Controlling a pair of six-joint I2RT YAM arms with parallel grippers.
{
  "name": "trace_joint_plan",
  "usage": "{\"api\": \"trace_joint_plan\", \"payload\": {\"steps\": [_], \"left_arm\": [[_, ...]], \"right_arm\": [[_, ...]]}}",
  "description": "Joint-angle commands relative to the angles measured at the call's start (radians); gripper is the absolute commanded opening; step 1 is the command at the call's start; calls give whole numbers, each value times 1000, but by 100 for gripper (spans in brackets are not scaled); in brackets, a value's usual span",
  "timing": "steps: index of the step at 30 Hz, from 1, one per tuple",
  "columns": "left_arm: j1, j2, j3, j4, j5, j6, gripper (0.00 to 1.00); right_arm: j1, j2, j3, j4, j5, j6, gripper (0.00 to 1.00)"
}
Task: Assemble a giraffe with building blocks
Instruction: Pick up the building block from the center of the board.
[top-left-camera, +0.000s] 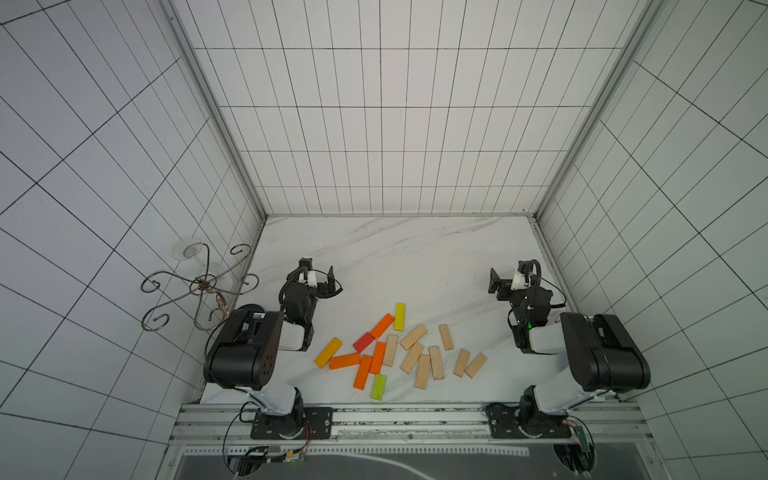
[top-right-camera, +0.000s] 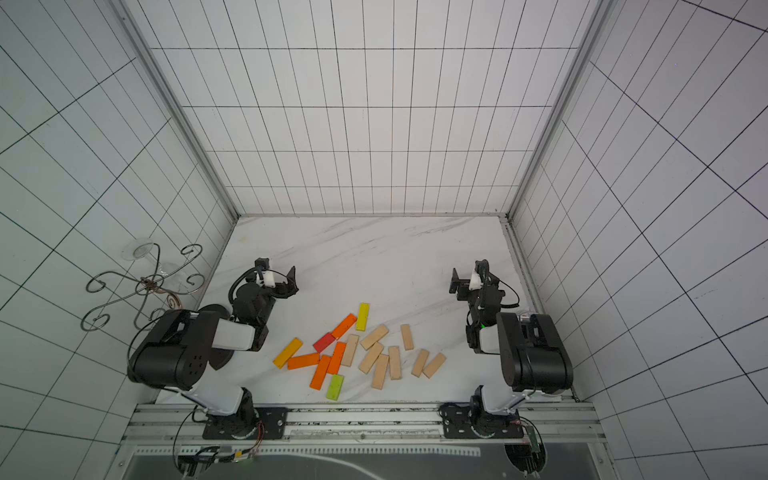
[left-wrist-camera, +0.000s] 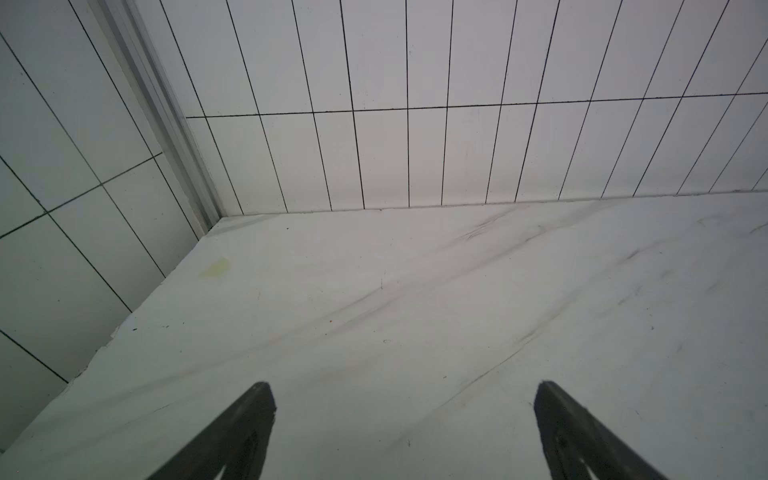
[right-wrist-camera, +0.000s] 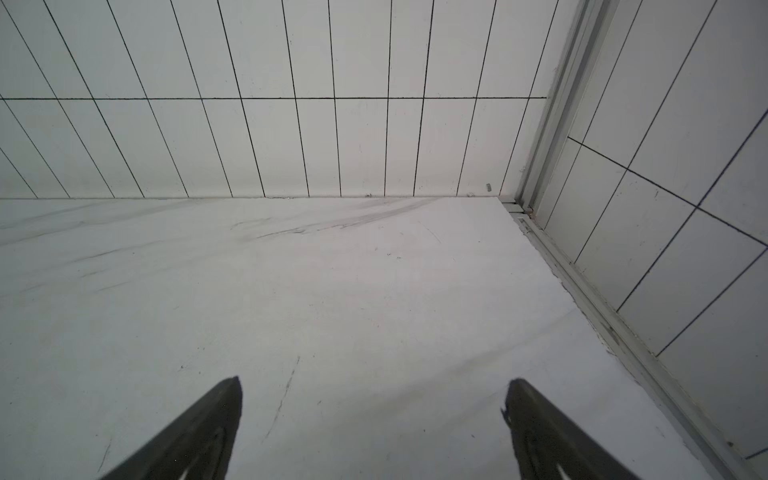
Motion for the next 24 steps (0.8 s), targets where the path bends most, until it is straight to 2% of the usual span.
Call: {"api": "trace_joint_plan", "payload": {"steps": [1, 17, 24], "left_arm": [[3, -14, -5, -5, -10, -4, 97], [2, -14, -5, -5, -13, -4, 95], [2, -13, -5, -5, -12, -3, 97]], "right_arm": [[-7, -24, -36, 12, 12, 0, 100], [-6, -25, -36, 14, 12, 2, 100], [-6, -25, -36, 14, 12, 4, 99]]}}
